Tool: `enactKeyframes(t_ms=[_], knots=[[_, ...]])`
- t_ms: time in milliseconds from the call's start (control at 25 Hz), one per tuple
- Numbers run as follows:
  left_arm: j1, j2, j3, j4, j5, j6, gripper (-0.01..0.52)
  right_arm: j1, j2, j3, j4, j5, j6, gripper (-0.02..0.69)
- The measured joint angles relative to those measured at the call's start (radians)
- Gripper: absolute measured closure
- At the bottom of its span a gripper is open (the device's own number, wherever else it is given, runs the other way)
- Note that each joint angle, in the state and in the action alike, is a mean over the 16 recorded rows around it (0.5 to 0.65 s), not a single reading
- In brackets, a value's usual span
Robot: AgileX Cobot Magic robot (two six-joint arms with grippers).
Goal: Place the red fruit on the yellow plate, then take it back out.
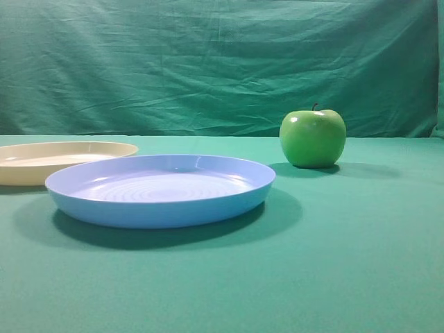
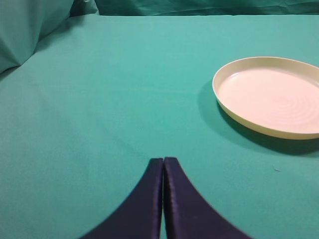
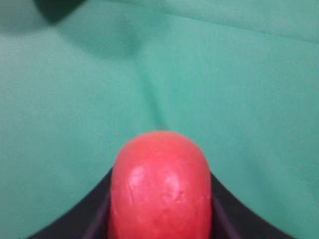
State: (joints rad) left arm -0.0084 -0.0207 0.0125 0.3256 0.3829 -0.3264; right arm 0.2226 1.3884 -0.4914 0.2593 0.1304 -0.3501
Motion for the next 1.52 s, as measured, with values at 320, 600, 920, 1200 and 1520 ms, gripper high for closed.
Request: enactKeyframes(t_ms=[320,600,920,1200,1520], knots=[[0.0,0.0,0.0,0.0,0.0,0.0,0.514,0.0,-0.083,-0.16,-0.001,0.202,-0.001,-0.004],[0.0,0.0,0.0,0.0,0.0,0.0,0.514,0.0,-0.255,-0.295,-0.004,0.416,-0.001,0.064],[0.0,0.0,0.0,0.0,0.0,0.0,0.514,0.0,-0.515,-0.347,-0.006,0.599,0.006,0.37],[0.0,0.0,0.0,0.0,0.0,0.0,0.514,0.0,-0.725,-0.348,0.0,0.71,0.034,0.614],[0.0,0.0,0.0,0.0,0.0,0.0,0.514,0.0,-0.924,-0.348,0.017,0.826,0.063,0.665]])
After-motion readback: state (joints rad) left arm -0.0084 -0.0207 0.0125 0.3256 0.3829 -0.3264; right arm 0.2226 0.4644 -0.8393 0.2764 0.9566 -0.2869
